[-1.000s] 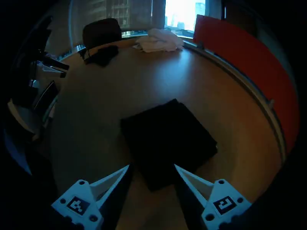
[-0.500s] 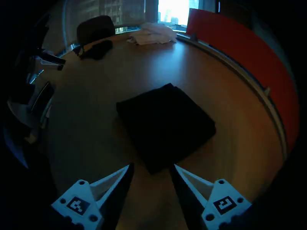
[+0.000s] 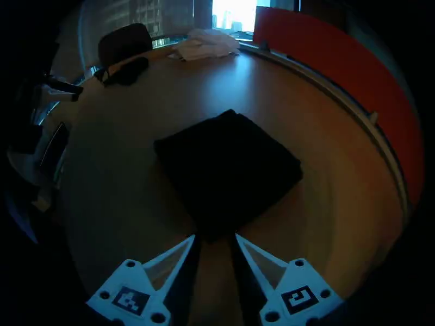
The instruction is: Fold towel
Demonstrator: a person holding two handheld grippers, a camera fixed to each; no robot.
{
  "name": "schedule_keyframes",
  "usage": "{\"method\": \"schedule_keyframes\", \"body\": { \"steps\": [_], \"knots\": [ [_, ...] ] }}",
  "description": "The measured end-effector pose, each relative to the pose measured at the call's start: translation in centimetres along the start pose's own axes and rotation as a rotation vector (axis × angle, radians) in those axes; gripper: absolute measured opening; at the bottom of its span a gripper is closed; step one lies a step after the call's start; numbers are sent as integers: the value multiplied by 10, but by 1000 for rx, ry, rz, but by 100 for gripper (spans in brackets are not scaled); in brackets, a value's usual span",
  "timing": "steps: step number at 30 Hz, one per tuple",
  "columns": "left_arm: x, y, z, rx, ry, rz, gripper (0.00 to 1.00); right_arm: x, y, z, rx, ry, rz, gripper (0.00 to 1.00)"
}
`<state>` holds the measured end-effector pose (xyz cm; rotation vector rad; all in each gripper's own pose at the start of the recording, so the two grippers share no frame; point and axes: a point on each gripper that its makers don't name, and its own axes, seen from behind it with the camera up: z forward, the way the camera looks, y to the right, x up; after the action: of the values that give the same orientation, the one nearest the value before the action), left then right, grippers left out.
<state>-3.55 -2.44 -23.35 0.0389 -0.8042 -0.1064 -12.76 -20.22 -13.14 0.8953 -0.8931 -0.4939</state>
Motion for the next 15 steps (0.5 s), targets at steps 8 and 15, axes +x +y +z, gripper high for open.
{"method": "schedule_keyframes", "body": {
  "steps": [8,15],
  "knots": [
    [-2,3,1,-5,-2,1,96,-1,-1,1,3,0,1,15],
    [-3,5,1,-7,-6,2,95,3,2,1,-11,8,-7,5]
  ]
}}
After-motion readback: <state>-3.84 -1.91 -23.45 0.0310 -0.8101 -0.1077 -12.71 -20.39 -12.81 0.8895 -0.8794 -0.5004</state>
